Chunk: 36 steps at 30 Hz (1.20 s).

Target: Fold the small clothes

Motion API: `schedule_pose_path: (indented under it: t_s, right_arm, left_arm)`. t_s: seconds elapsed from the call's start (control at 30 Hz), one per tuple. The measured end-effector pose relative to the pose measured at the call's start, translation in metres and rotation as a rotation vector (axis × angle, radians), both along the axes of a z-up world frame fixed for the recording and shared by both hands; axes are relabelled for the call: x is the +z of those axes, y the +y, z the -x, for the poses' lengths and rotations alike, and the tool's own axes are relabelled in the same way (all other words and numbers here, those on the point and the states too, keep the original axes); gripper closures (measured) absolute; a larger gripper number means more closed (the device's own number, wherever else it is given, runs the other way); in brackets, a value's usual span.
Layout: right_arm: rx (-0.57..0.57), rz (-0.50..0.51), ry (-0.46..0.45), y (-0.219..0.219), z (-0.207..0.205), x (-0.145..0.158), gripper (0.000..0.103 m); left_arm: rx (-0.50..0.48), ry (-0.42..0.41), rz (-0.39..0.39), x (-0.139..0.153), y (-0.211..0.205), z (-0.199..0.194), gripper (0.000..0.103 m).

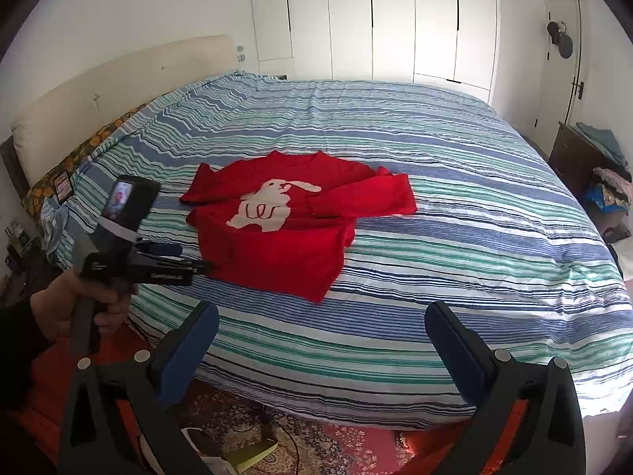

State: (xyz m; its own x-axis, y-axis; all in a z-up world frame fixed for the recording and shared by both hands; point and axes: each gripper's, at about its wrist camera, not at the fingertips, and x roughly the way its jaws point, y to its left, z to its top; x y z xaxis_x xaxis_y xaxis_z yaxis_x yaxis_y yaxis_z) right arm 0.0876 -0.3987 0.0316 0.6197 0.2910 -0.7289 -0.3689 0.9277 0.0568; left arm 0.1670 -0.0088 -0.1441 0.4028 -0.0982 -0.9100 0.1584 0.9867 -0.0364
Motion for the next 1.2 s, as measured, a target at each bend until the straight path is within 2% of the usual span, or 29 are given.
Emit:
schedule_pose_path:
  t_s: [0.07,0.13,0.17,0.23,0.3,0.37,0.47,0.53,0.63,0.7,0.77,0.83,0.97,1.03,1.1,1.13,1.17,1.2]
  right_arm:
    - [-0.006,-0.007,0.012,-0.002,-0.002,-0.004,0.000]
    - [-0.008,-0.005,0.021,-0.004,-0.006,-0.009,0.000]
    - [-0.008,-0.001,0.022,-0.004,-0.008,-0.011,0.000]
    - [-0.002,0.006,0.020,-0.005,-0.016,-0.016,0.000]
    - [0.030,-0.005,0.027,-0.003,-0.029,-0.028,0.000]
    - [0.071,-0.034,0.053,0.001,-0.047,-0.049,0.000]
    - [0.141,-0.108,0.161,0.015,-0.085,-0.097,0.001]
    - [0.161,-0.141,0.231,0.025,-0.109,-0.130,0.015]
    - [0.101,-0.223,0.338,0.028,-0.141,-0.172,0.026]
    - [0.041,-0.361,0.427,0.024,-0.156,-0.193,0.029]
    - [0.011,-0.517,0.479,0.018,-0.161,-0.202,0.030]
    - [0.013,-0.615,0.531,0.018,-0.160,-0.205,0.030]
    - [0.048,-0.583,0.573,0.030,-0.148,-0.202,0.030]
    - [0.092,-0.565,0.593,0.040,-0.142,-0.205,0.030]
    - [0.117,-0.551,0.586,0.048,-0.141,-0.207,0.030]
    - [0.127,-0.557,0.582,0.050,-0.141,-0.208,0.039]
    - [0.136,-0.565,0.588,0.051,-0.140,-0.210,0.054]
    - [0.129,-0.553,0.595,0.051,-0.141,-0.211,0.094]
  left_arm:
    - [0.007,0.050,-0.083,-0.023,0.003,-0.009,0.030]
    - [0.021,0.083,-0.108,-0.039,0.011,-0.015,0.042]
    - [0.034,0.070,-0.094,-0.038,0.014,-0.017,0.048]
    - [0.068,0.039,-0.050,-0.030,0.022,-0.018,0.086]
    - [0.105,0.008,0.031,-0.017,0.029,-0.012,0.090]
    - [0.140,-0.016,0.098,-0.005,0.042,-0.003,0.092]
    - [0.189,-0.038,0.177,0.015,0.068,0.020,0.092]
    - [0.213,-0.049,0.221,0.027,0.082,0.035,0.092]
    - [0.237,-0.049,0.285,0.037,0.097,0.062,0.092]
    - [0.229,-0.042,0.282,0.033,0.096,0.068,0.092]
    - [0.218,-0.040,0.270,0.026,0.094,0.069,0.091]
    - [0.230,-0.027,0.286,0.016,0.096,0.070,0.090]
    - [0.284,0.002,0.343,0.001,0.111,0.067,0.083]
    - [0.320,0.000,0.402,-0.002,0.121,0.066,0.074]
    - [0.365,-0.013,0.438,-0.003,0.130,0.065,0.074]
    - [0.379,-0.015,0.452,-0.004,0.133,0.065,0.075]
    - [0.388,-0.015,0.459,-0.004,0.135,0.065,0.080]
    - [0.399,-0.014,0.460,-0.005,0.137,0.065,0.091]
